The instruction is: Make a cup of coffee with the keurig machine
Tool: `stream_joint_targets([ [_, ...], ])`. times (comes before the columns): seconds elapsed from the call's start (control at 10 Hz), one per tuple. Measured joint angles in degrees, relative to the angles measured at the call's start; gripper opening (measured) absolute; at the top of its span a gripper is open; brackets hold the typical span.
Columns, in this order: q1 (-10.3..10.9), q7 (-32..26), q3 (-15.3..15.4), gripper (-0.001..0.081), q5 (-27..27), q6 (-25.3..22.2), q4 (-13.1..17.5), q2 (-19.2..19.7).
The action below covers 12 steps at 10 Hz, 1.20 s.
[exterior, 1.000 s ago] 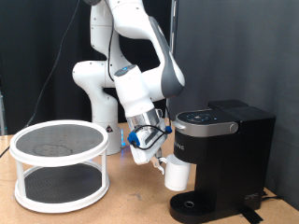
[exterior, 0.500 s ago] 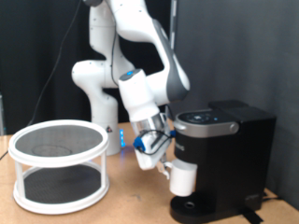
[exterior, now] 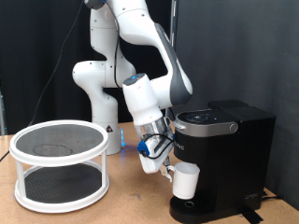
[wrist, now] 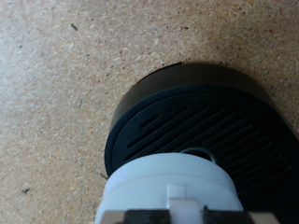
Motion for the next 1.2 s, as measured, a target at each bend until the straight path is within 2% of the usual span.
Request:
stream_joint_targets([
  [0.4, 0.27, -0.30, 1.49, 0.0001, 0.84, 2.70, 0.09, 2.96],
  [0.7, 0.12, -4.10, 4.51, 0.0001, 6.50, 4.93, 0.56, 4.76],
  [0.9, 0.12, -4.85, 5.34, 0.0001, 7.78, 5.20, 0.57, 5.04],
  [1.0, 0.12, -4.85, 5.45, 0.0216, 7.84, 5.20, 0.56, 5.04],
  [1.1, 0.12, -4.85, 5.45, 0.0216, 7.85, 5.19, 0.55, 5.04],
  [1.2, 0.09, -4.85, 5.45, 0.0400, 7.85, 5.13, 0.50, 4.98],
])
